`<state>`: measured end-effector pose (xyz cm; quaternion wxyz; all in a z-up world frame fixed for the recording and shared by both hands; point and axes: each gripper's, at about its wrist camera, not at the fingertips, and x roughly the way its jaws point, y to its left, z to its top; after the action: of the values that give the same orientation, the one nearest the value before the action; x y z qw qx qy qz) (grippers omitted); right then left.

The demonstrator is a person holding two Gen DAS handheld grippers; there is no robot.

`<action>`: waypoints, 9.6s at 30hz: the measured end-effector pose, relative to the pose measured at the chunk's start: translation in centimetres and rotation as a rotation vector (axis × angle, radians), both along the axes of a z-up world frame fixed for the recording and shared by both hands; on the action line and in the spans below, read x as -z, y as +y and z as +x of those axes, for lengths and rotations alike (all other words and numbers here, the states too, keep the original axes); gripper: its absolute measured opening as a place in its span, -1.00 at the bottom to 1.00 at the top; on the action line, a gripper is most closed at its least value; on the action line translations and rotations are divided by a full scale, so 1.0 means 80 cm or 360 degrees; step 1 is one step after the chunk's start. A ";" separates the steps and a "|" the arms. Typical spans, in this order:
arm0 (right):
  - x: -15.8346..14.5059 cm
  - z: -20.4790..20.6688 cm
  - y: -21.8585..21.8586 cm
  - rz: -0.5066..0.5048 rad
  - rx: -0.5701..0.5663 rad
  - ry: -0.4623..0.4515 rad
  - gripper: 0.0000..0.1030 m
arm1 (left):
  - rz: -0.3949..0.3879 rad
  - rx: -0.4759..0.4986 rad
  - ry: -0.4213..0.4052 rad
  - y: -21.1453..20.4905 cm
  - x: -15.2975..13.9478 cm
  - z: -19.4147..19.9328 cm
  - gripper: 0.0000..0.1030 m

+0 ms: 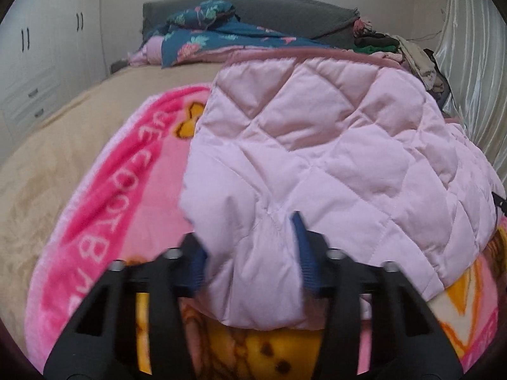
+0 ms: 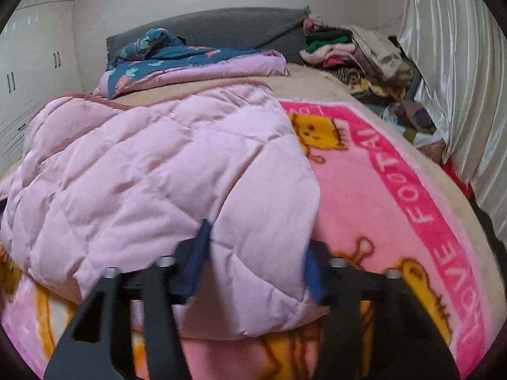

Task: Fold large clothes
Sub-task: 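Close both tools on the edge of the folded jacket, then open both tools and release the jacket edge, then move both open tools to the side edge of the folded jacket, then close both tools on the jacket edge and lift it, then fold the gripped jacket section over onto the rest of the jacket with both tools, then open both tools to release the folded jacket, then pull both tools back from the folded jacket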

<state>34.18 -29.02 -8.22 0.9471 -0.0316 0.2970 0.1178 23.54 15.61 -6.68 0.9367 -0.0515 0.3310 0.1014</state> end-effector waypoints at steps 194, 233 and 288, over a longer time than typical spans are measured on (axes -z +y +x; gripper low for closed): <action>-0.072 -0.150 0.032 0.0243 -0.0038 -0.0155 -0.45 | -0.0339 0.0082 -0.0278 -0.038 -0.062 -0.057 -0.34; 0.006 -0.210 -0.022 0.0460 0.0127 0.0220 -0.02 | -0.0317 0.0026 -0.0022 -0.040 0.002 -0.140 -0.08; -0.095 -0.408 0.029 0.0207 -0.0105 -0.0222 0.92 | -0.0163 0.0108 -0.0217 -0.119 -0.075 -0.259 0.82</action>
<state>1.55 -26.73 -0.60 0.9611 0.0122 0.2208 0.1656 2.82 6.08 -0.67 0.9561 -0.0949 0.2729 0.0489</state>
